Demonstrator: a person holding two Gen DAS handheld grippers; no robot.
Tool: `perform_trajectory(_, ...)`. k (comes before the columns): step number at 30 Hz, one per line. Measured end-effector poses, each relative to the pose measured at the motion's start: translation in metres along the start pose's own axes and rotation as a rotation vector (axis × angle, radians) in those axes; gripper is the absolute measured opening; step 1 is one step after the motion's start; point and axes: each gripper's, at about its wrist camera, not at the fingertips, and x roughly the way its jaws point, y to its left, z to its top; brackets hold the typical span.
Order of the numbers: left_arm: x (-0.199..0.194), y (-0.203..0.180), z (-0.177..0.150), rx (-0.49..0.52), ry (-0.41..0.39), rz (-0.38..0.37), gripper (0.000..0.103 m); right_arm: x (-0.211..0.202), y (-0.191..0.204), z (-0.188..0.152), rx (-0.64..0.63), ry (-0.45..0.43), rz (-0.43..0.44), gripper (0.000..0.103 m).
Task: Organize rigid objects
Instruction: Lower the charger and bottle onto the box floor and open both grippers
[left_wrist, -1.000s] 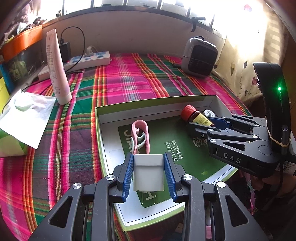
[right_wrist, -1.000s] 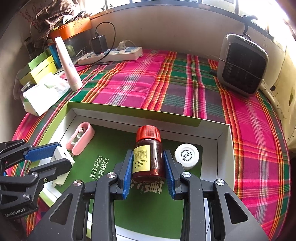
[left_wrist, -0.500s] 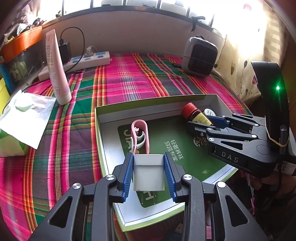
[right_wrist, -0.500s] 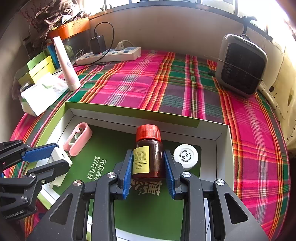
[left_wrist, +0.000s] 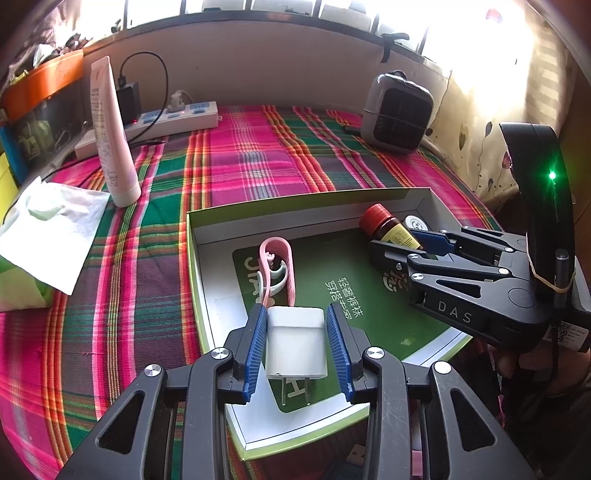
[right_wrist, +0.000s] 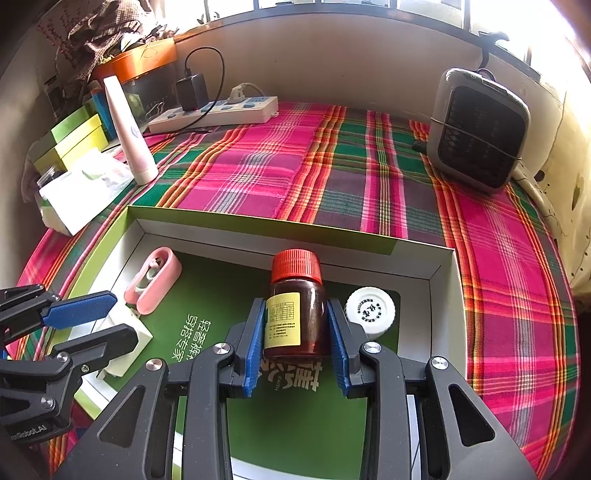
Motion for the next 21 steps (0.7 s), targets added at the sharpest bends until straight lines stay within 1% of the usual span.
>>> perform_trajectory(2, 0.0000, -0.0003, 0.0000, -0.001, 0.000, 0.000, 0.033, -0.0001, 0.0006, -0.0001, 0.001, 0.000, 0.002, 0.038)
perform_trajectory(4, 0.0006, 0.0002, 0.0002, 0.001, 0.000, 0.000, 0.033, -0.0001, 0.0016, -0.0005, 0.000, 0.000, 0.004, 0.043)
perform_trajectory(7, 0.0006, 0.0002, 0.0003, 0.003, 0.000, -0.001, 0.035, -0.0001, 0.0015, -0.0008, 0.003, -0.003, 0.005, 0.046)
perform_trajectory(16, -0.0017, -0.0048, -0.0011, 0.005, -0.003, 0.000, 0.041, -0.0016, 0.0025, -0.0013, 0.004, -0.010, 0.011, 0.047)
perform_trajectory(21, -0.0023, -0.0050, -0.0014, 0.007, -0.003, 0.002, 0.042, -0.0016, 0.0038, -0.0010, 0.005, -0.011, 0.021, 0.048)
